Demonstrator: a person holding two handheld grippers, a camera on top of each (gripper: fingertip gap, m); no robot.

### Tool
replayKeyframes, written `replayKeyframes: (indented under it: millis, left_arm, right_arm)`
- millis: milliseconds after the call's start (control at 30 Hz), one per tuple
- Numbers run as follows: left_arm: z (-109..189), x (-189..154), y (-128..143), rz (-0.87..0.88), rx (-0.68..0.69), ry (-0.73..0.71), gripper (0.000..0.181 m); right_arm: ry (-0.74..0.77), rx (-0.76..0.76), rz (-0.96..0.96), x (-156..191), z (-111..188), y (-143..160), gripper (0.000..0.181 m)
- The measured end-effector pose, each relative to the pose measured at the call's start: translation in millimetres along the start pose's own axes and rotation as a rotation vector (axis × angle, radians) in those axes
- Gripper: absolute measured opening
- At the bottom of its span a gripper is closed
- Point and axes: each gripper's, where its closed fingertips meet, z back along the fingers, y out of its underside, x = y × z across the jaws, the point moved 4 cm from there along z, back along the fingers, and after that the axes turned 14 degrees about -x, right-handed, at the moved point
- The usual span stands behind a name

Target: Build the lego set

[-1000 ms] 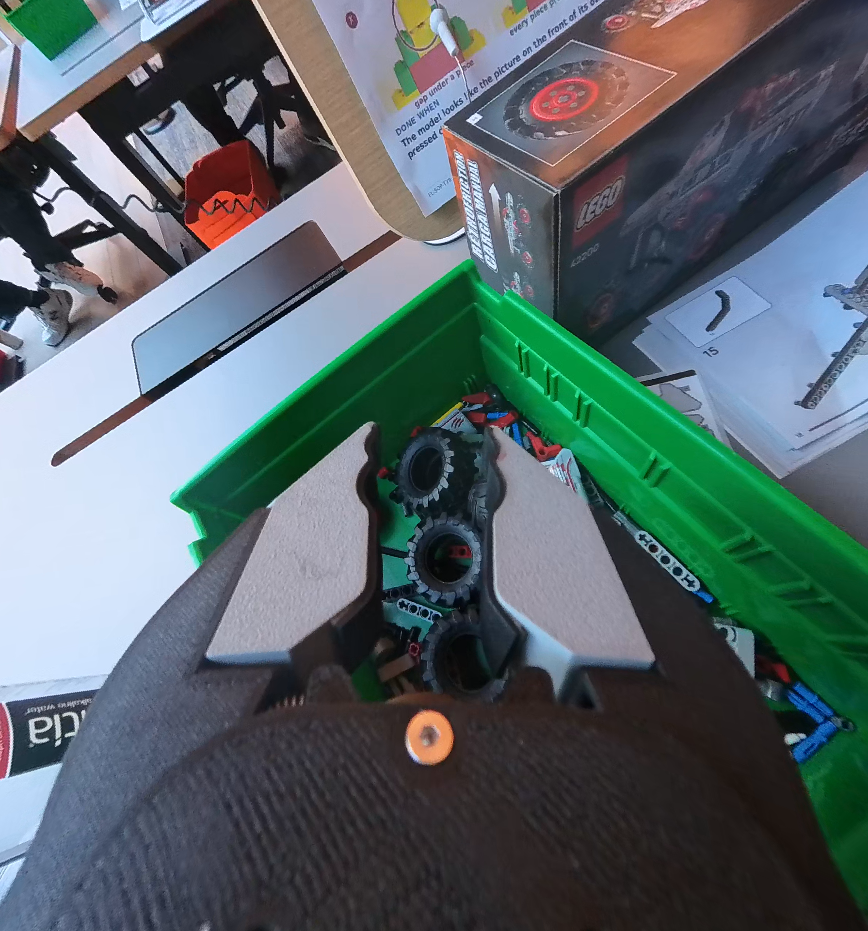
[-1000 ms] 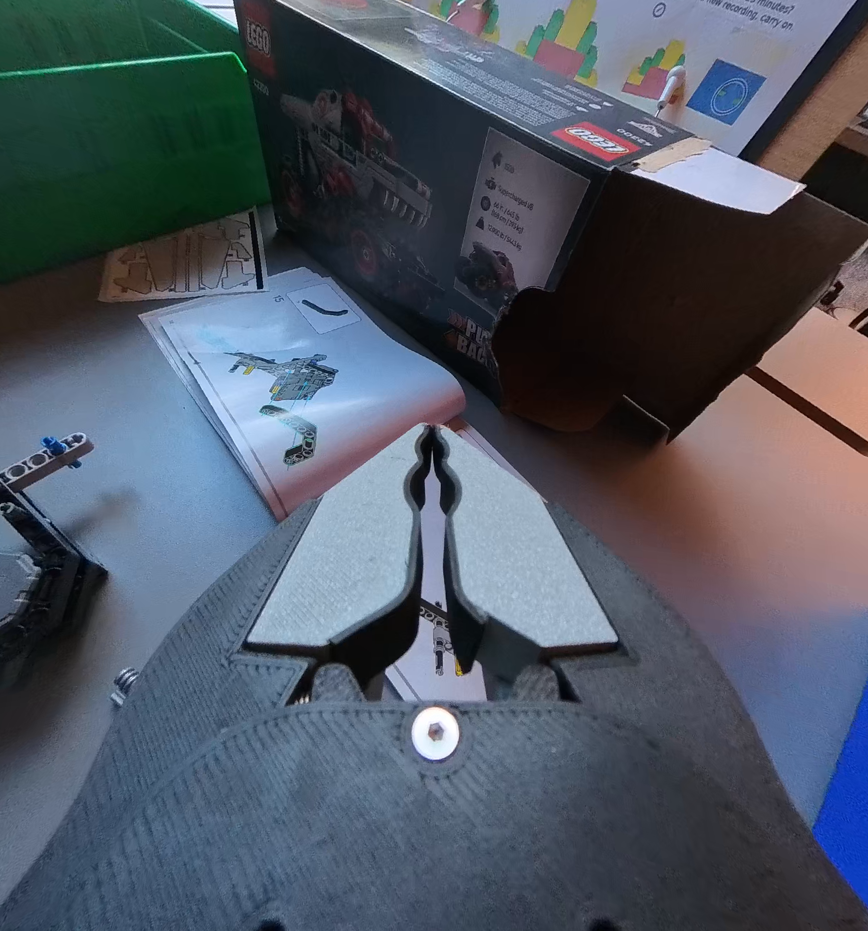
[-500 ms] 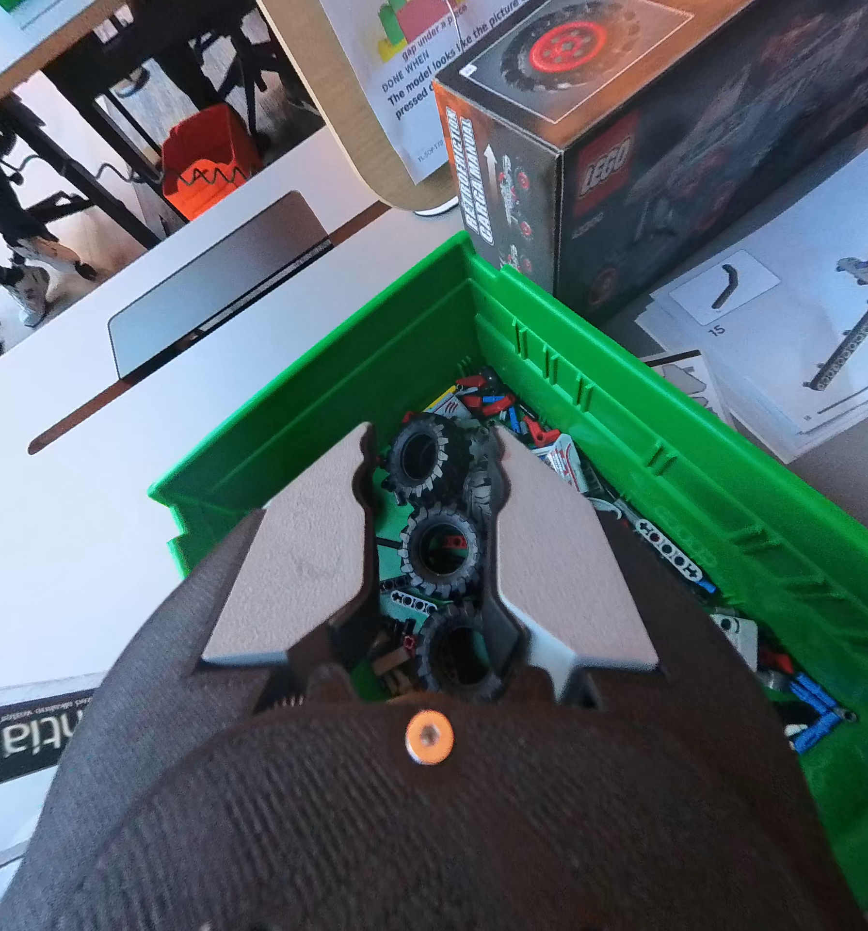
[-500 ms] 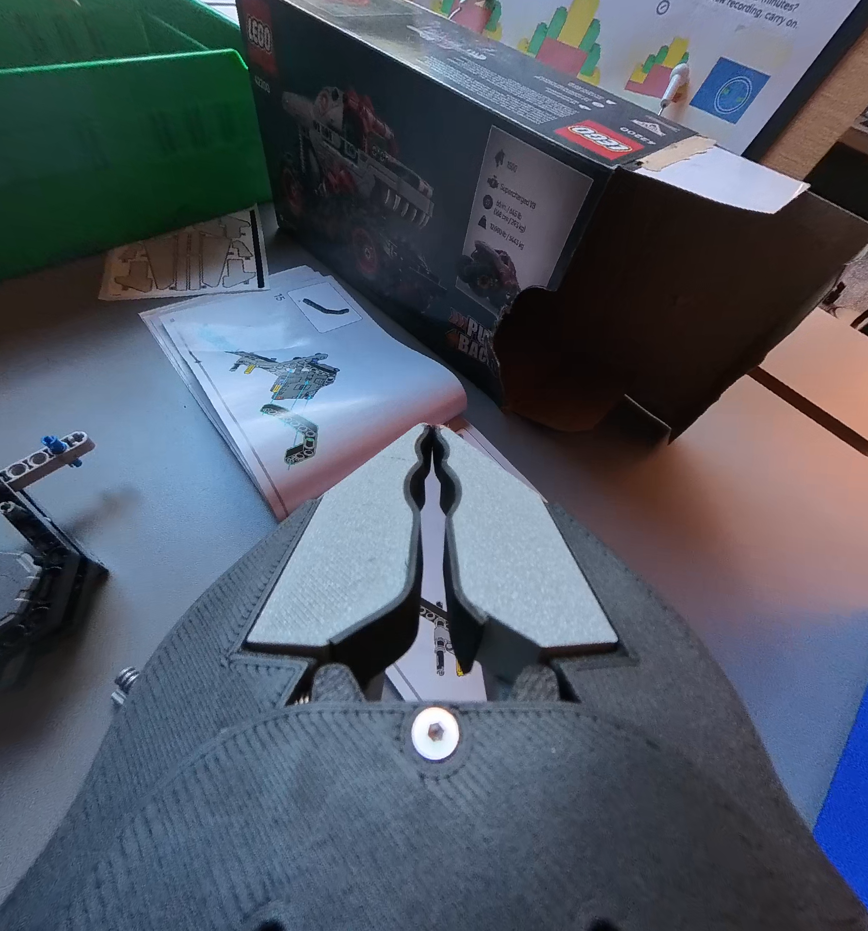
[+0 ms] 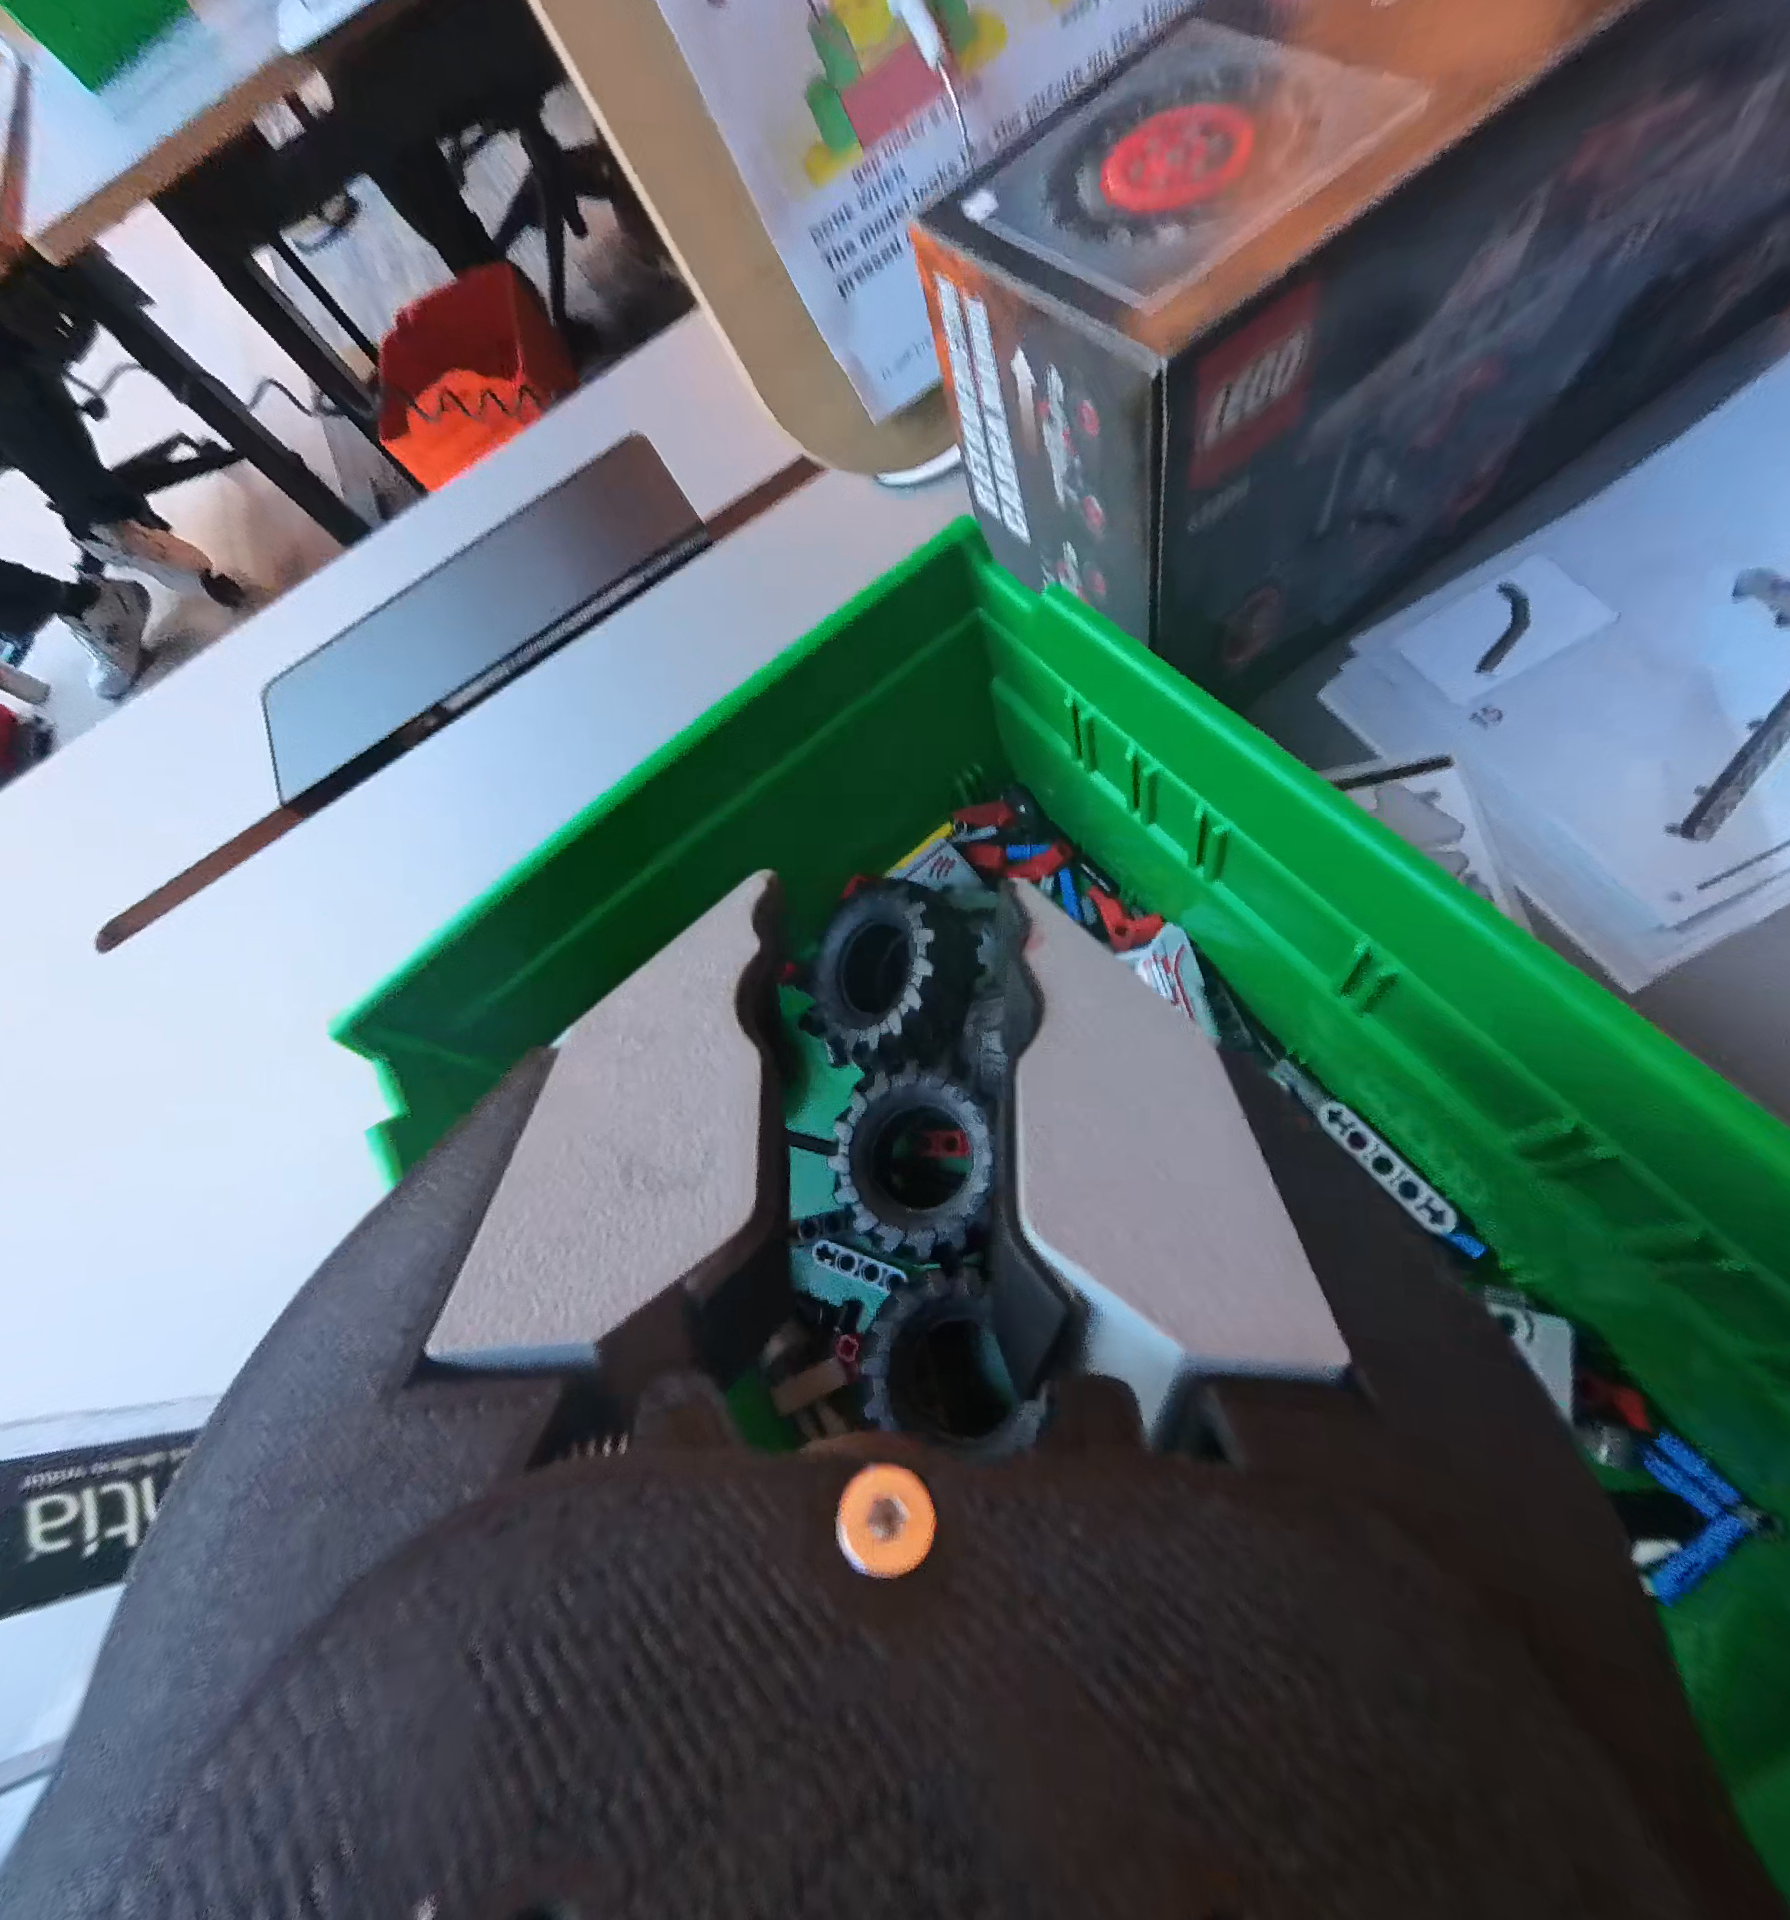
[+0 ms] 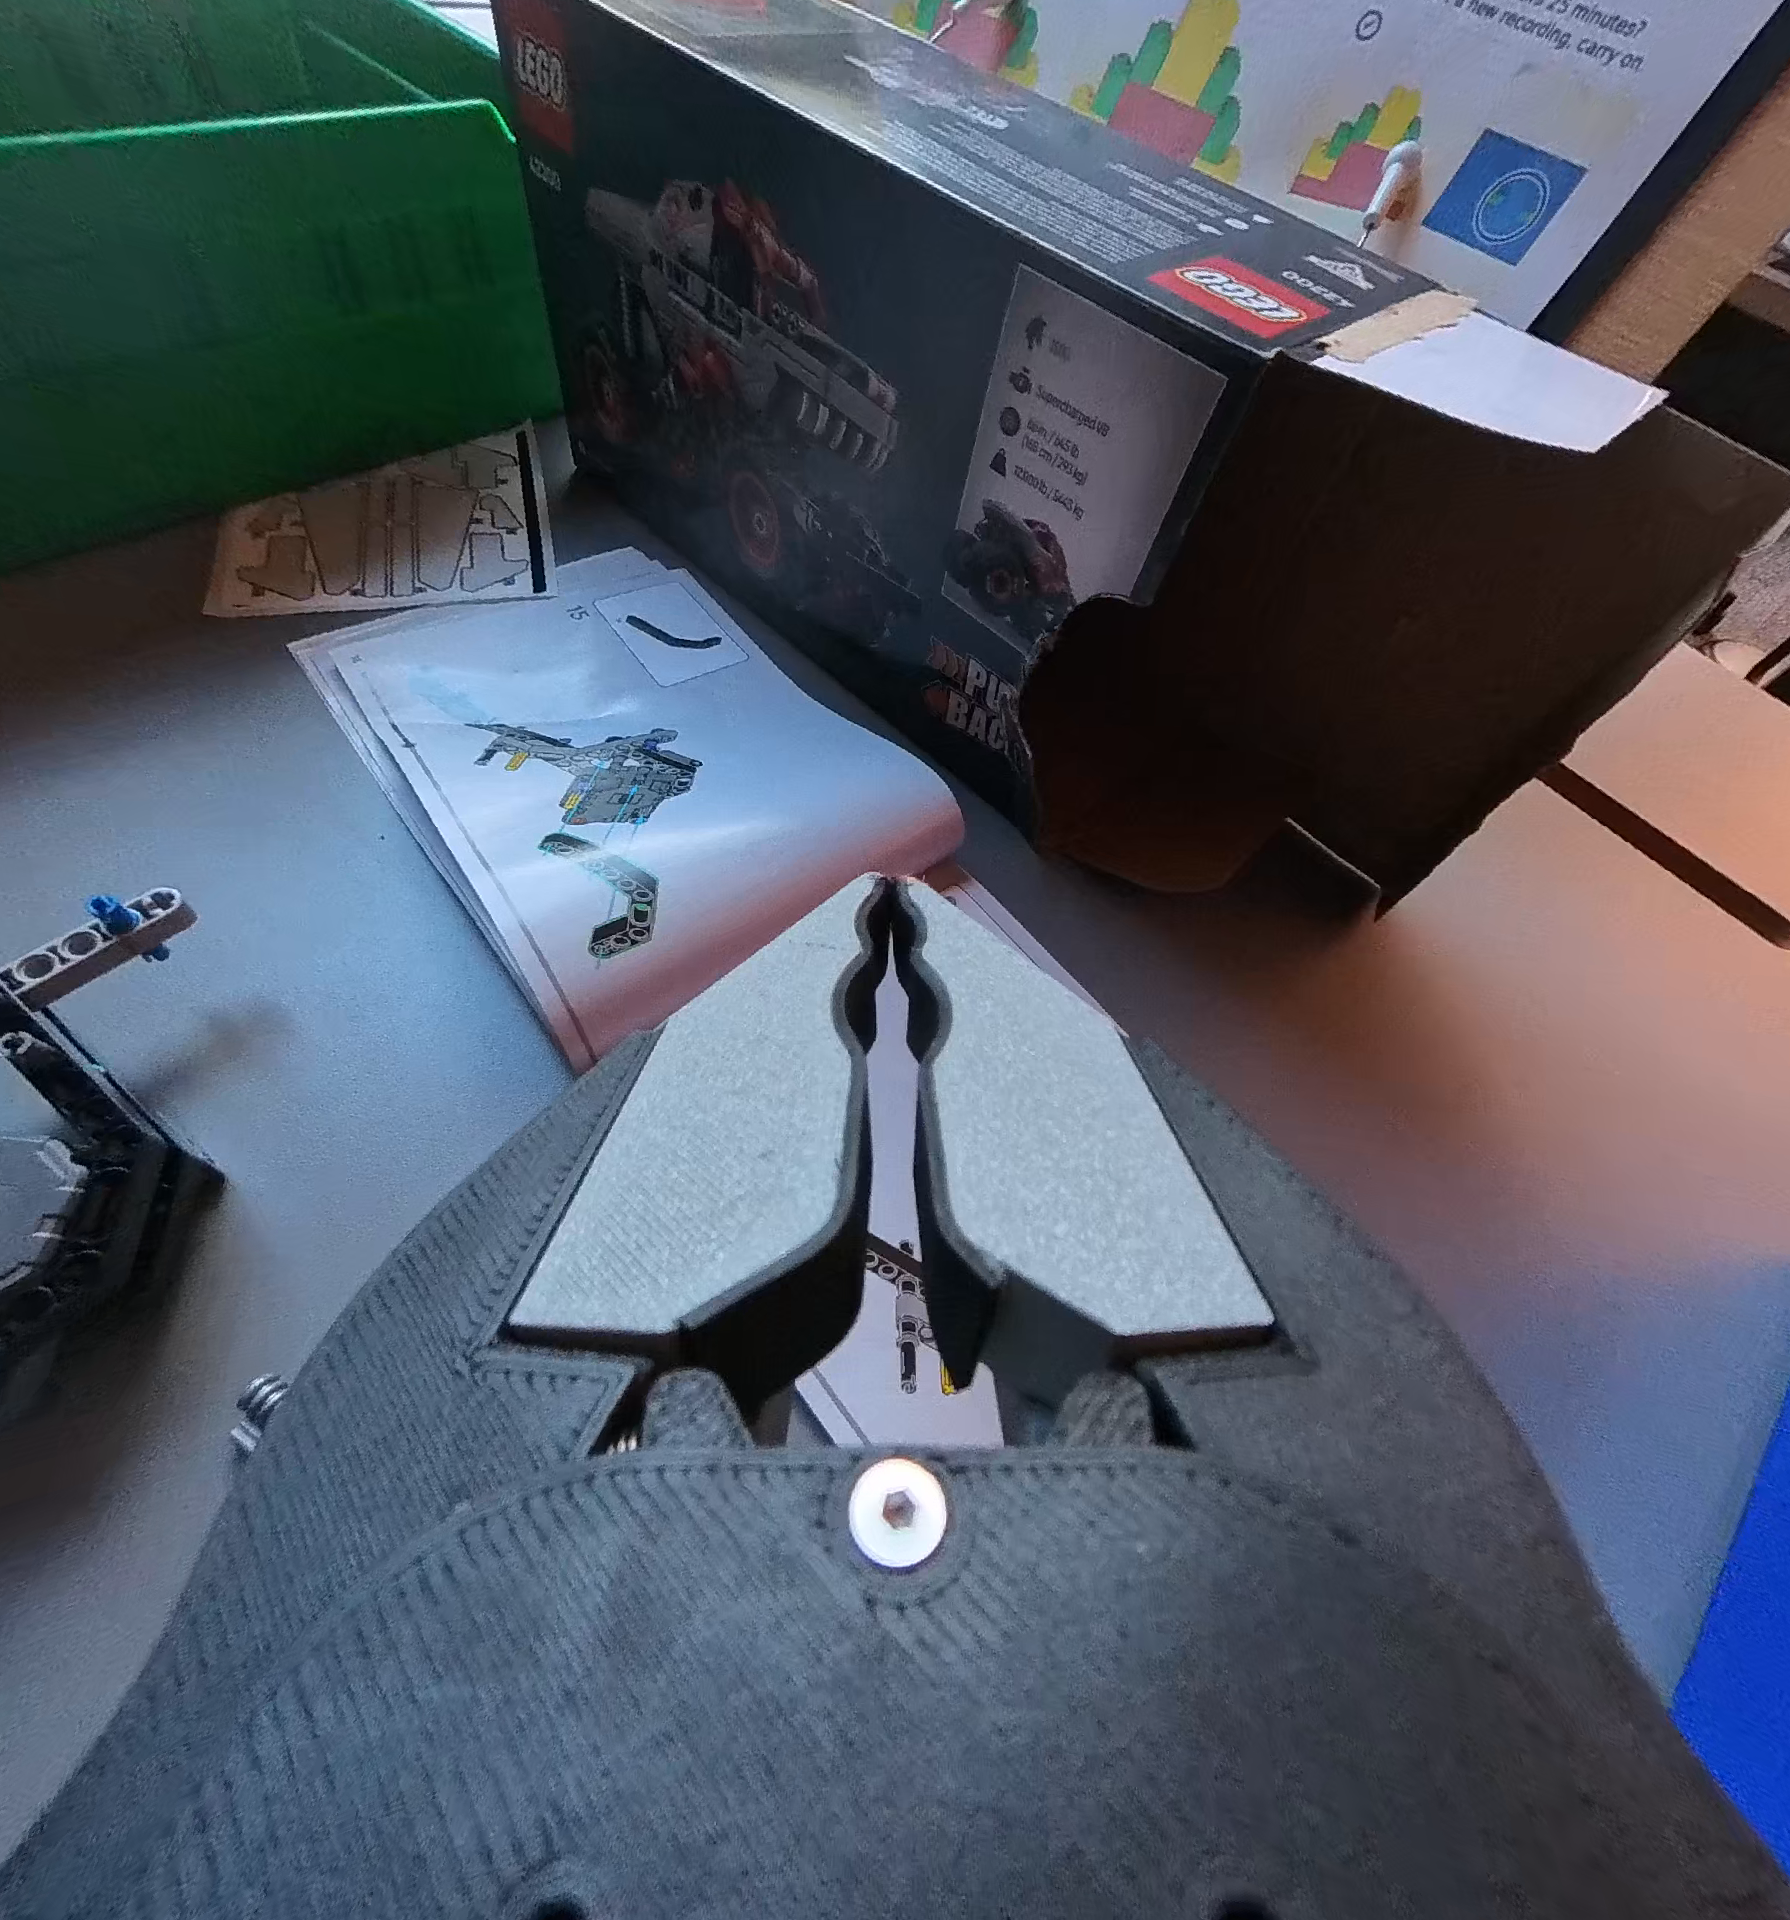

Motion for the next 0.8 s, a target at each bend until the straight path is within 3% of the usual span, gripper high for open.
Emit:
replayKeyframes:
  millis: [267, 800]
  left_arm:
    - [5.0, 2.2, -7.2, 0.012, -0.05, -0.008, 0.033]
    - [-11.7, -10.1, 6.3, -0.044, 0.022, 0.004, 0.033]
  right_arm:
    - [0.012, 0.014, -0.003, -2.8, -0.7, 3.5, 0.0]
    - [0.046, -0.029, 0.031, -11.6, 13.0, -9.3, 0.0]
